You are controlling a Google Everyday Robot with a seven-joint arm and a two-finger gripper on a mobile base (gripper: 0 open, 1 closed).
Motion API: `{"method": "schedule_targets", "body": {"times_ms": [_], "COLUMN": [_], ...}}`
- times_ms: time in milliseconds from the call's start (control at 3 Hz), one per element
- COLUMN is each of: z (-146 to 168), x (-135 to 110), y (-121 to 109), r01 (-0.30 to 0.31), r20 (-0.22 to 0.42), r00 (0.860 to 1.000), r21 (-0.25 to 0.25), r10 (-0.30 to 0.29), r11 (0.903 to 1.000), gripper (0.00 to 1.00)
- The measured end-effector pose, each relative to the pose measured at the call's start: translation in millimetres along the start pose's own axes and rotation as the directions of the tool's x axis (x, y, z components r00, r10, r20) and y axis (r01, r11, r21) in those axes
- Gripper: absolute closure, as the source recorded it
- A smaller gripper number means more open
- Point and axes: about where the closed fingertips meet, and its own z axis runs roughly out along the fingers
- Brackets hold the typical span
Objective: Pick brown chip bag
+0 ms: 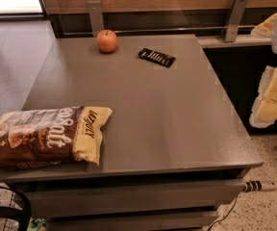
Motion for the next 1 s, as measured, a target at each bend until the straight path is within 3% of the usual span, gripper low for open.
{"method": "schedule_targets", "body": {"times_ms": [333, 667, 1000], "z": [-0.1, 4.9, 38.1], "x": [0.0, -14.5, -55.1], "y": [0.0, -0.8, -1.1], "r01": [0.0, 0.001, 0.045], "r20": [0.0, 0.058, 0.182], "r00": [1.0, 0.998, 0.983], "r21": [0.0, 0.005, -0.044], "r10": [0.0, -0.001, -0.036], "r11": [1.0, 1.0, 0.998], "gripper": [0.0, 0.0, 0.0]}}
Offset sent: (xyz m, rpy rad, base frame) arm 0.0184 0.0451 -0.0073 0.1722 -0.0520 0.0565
